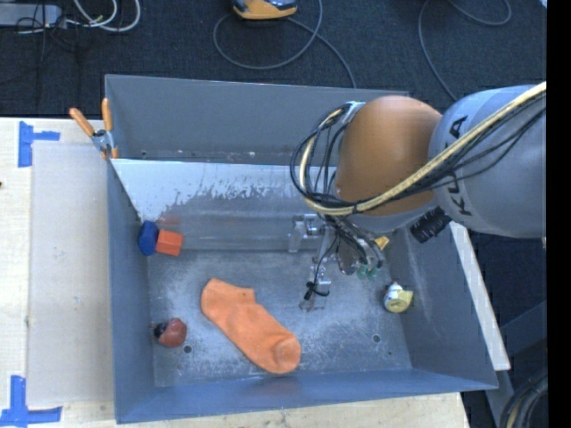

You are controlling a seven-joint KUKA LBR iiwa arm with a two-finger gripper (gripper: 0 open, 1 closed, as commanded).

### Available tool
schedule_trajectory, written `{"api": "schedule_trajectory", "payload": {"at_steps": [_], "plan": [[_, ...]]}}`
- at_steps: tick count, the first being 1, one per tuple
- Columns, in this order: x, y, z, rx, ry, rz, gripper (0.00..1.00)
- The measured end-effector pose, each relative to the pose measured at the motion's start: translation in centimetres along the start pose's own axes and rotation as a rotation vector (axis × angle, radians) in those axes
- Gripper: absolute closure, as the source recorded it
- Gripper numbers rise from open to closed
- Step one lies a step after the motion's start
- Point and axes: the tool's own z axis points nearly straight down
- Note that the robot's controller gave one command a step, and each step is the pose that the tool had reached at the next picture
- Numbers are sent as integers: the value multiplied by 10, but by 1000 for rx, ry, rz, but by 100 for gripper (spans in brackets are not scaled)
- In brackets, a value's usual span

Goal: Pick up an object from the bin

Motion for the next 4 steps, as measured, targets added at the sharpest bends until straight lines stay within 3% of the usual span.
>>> {"api": "schedule_trajectory", "payload": {"at_steps": [1,2,3,4], "plan": [[-1,0,-5,0,-8,1,0],[38,23,37,0,-11,-29,0],[58,43,75,0,7,-41,0],[49,26,90,1,-9,-194,0]]}}
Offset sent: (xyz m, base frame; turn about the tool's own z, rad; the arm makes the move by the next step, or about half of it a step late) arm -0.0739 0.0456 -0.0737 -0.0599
